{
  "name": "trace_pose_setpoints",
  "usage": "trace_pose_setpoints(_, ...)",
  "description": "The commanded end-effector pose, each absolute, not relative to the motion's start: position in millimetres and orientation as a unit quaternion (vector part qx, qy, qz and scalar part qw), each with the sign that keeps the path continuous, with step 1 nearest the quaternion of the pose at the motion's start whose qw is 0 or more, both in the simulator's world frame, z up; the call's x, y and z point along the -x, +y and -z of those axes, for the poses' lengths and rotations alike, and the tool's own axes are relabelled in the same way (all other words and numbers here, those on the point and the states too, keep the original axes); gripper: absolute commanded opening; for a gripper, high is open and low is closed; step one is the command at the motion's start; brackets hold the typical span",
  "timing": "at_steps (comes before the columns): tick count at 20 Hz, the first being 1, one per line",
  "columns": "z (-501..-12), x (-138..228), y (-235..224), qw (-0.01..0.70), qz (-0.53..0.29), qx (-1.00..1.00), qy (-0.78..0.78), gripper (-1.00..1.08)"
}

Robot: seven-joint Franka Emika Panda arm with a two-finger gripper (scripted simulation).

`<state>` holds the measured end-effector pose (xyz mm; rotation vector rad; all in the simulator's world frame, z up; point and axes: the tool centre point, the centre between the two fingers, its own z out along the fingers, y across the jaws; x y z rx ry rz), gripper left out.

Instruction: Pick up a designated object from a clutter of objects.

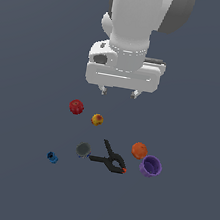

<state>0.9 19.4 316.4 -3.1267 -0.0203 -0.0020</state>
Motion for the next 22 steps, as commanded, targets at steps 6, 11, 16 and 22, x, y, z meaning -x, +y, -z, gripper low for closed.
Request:
trace_pose_setpoints(6, -317, -7, 21, 0.010, 0.006, 1.000, -0.014, 1.00)
trace_pose_setpoints(11, -319, -12, 24, 0.012, 0.012, 1.000, -0.024, 1.00)
trace_pose_setpoints(16, -316, -13, 22, 0.012, 0.011, 1.000, -0.022, 1.00)
trace_pose_setpoints(22, -299, -25, 15, 0.013, 0.011, 1.000, -0.013, 1.00)
